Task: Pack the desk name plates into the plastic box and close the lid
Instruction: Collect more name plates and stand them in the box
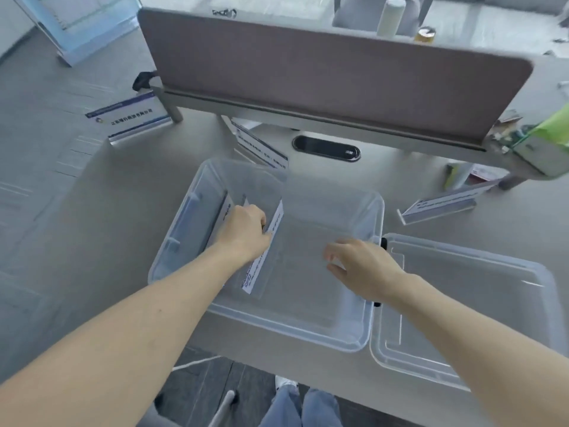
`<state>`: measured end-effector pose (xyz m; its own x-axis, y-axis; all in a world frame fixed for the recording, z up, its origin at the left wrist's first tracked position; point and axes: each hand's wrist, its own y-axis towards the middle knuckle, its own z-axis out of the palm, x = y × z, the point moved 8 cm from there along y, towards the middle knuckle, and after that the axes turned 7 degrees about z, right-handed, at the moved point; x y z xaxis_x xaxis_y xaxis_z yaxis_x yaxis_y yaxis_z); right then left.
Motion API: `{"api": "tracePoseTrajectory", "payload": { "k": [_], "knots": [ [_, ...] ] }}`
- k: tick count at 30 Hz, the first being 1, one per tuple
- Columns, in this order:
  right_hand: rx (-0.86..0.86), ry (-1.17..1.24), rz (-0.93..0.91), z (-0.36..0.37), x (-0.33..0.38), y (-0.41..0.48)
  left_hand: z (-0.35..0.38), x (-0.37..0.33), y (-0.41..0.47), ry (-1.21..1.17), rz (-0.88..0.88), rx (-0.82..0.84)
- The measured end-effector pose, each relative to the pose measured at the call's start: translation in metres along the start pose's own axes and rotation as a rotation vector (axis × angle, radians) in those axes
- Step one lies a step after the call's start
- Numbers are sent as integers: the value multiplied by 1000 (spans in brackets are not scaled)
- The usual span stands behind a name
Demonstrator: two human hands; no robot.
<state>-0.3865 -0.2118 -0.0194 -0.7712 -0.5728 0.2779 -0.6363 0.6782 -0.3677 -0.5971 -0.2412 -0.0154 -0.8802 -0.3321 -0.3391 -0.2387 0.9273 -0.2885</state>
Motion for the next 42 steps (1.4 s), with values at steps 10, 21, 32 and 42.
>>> {"api": "tracePoseTrajectory", "payload": {
  "k": [10, 21, 32, 42],
  "knots": [
    [-106, -207, 1, 19, 3, 6, 40, 15, 3, -83, -56, -43],
    [-124, -204, 16, 17, 4, 6, 43, 36, 3, 75, -85, 5],
    [-122, -197, 26, 16, 3, 5, 35, 39, 4, 139, -120, 17],
    [-116, -208, 28, 17, 3, 7, 37, 40, 4, 162, -113, 28]
  ]
}}
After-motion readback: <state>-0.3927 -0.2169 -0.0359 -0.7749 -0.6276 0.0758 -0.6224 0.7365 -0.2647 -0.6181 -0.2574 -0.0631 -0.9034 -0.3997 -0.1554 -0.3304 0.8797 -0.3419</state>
